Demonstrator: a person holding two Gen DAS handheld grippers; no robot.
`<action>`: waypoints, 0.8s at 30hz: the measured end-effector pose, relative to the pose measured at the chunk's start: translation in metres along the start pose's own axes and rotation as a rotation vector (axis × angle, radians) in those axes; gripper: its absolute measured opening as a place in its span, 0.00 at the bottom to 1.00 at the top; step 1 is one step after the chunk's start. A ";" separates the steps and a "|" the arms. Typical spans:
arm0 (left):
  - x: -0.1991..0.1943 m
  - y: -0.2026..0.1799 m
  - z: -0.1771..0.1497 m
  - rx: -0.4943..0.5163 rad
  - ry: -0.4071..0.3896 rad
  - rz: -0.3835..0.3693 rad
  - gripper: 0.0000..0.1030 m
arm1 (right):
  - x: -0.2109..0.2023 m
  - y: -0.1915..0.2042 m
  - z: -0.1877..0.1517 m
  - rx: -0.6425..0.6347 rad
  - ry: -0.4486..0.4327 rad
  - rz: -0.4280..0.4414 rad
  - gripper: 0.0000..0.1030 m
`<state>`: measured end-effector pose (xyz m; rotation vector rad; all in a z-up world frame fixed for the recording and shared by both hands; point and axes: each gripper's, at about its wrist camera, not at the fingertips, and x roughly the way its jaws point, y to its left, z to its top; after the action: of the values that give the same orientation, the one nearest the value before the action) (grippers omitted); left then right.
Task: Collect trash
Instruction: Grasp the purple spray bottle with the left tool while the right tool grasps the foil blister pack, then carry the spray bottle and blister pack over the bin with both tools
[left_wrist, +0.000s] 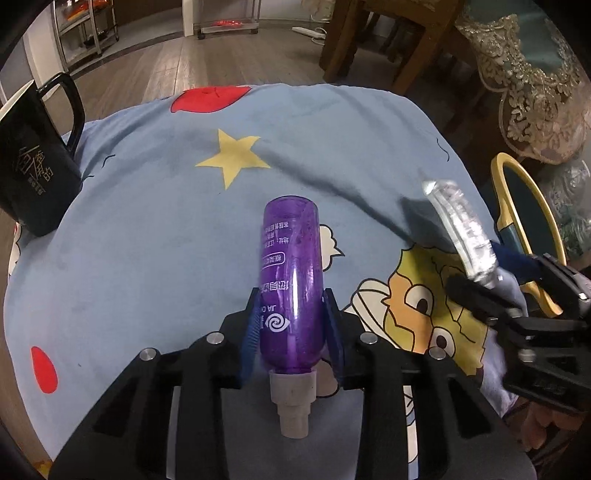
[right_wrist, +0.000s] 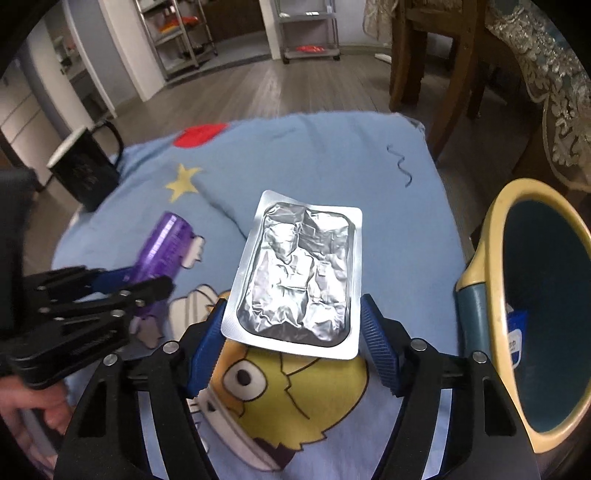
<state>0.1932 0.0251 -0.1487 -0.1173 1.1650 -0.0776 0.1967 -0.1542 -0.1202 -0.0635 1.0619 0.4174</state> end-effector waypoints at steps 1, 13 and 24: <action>0.000 0.000 0.000 -0.002 0.001 0.000 0.30 | -0.005 0.001 0.001 0.002 -0.010 0.008 0.69; -0.032 -0.005 -0.003 -0.037 -0.050 -0.082 0.30 | -0.078 -0.022 -0.002 0.064 -0.122 0.095 0.69; -0.077 -0.032 0.009 -0.004 -0.132 -0.146 0.30 | -0.135 -0.061 -0.009 0.145 -0.225 0.119 0.69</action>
<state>0.1713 0.0029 -0.0704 -0.2081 1.0238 -0.1936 0.1550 -0.2531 -0.0176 0.1731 0.8733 0.4427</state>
